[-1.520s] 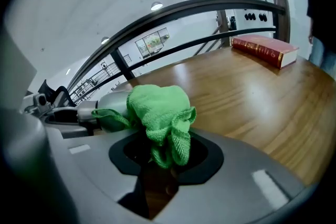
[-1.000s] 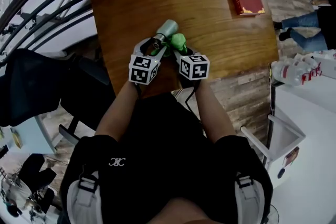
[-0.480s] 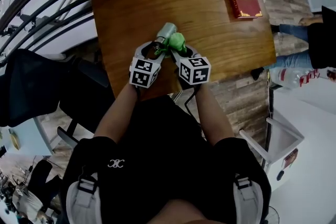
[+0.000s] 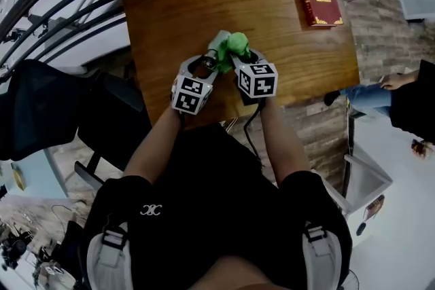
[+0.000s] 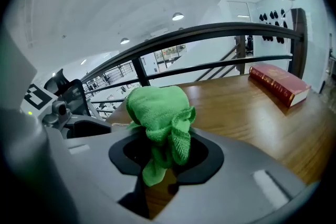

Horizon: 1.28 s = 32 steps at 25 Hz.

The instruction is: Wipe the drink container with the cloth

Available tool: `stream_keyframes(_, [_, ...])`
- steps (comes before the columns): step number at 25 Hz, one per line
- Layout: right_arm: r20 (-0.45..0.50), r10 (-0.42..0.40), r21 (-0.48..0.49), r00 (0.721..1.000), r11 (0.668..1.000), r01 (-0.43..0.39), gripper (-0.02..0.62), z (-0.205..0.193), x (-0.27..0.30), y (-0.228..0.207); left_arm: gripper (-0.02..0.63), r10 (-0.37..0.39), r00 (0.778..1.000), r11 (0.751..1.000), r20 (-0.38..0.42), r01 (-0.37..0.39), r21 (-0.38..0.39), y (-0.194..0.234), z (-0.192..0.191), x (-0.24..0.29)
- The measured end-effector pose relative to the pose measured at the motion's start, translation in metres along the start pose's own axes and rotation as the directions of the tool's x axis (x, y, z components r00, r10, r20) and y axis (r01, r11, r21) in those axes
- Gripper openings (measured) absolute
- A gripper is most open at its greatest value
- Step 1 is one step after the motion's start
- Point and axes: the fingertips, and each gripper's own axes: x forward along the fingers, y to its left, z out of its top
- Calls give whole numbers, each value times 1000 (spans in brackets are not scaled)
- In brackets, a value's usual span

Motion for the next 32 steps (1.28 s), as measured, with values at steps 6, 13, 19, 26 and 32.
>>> stream_keyframes(6, [-51,6,-52,999,999,-9,117,5,12,-9,279,11,1000,1000,3,-11,-16,1,6,0])
stream_keyframes(13, [-60,-11,-41,998,999,8,117,5,18,-11,281,21,1000,998,-9,-21,-61,10,7,4])
stream_keyframes(19, [-68,-44,-20,997,999,43,119,-3,22,-18,281,29,1000,995,4,-28,-99,17,4,8])
stream_keyframes(26, [-85,-144,15,986,989,146,118,-10,20,-39,279,33,999,992,15,-31,-125,17,6,10])
stream_keyframes(32, [-82,-126,19,989,992,128,118,-8,16,-47,278,33,999,993,6,-32,-118,18,5,7])
